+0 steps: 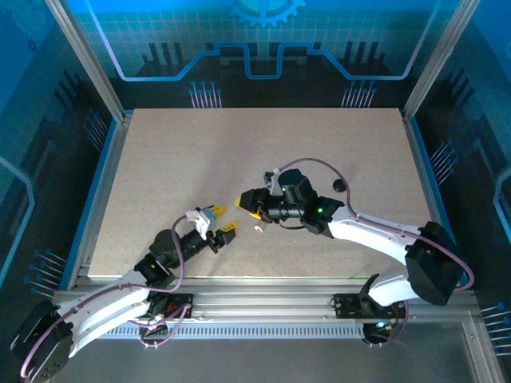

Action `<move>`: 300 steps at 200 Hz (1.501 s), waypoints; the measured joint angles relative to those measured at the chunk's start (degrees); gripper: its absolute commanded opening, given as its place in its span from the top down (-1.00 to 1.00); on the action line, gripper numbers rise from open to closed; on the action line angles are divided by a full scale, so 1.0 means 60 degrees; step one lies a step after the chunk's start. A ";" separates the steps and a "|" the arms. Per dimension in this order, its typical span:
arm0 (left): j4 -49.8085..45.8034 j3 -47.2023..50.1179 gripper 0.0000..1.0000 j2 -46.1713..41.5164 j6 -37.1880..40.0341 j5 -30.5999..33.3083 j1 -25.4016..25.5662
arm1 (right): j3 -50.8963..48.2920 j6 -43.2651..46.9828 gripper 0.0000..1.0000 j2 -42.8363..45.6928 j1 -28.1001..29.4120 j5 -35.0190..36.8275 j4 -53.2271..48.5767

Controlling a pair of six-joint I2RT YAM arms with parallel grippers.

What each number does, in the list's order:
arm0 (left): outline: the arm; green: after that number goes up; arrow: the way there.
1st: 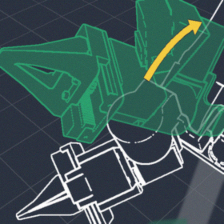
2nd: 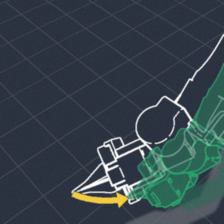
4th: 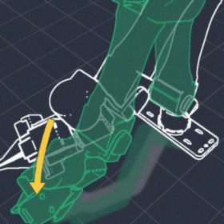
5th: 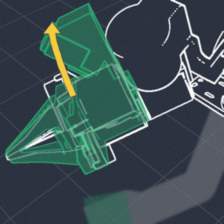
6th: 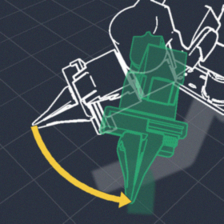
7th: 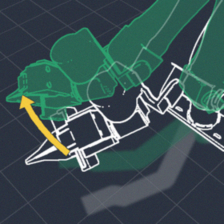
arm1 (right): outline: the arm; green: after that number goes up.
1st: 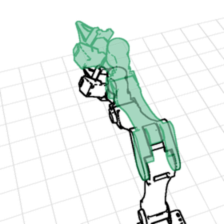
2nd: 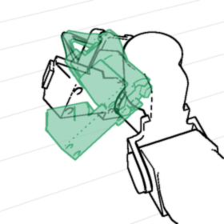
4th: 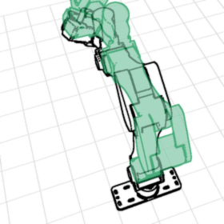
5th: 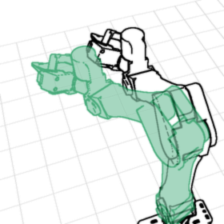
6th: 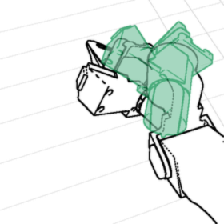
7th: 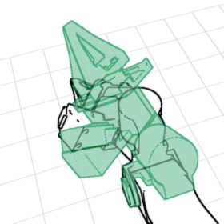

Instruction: Insert the wireless bluetooth earbuds into the charging case

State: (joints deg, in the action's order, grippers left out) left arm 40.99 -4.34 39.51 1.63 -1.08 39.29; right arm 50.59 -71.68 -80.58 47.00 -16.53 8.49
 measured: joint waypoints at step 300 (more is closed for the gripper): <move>-0.0372 -0.0168 0.72 -0.0255 -0.1031 0.1424 0.0047 | 0.0896 0.0488 -0.40 -0.1082 0.0692 -0.0248 0.0535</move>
State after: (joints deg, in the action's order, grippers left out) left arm 38.76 -5.34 37.98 -4.56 7.46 39.57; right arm 55.96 -68.75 -87.07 51.16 -18.02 11.70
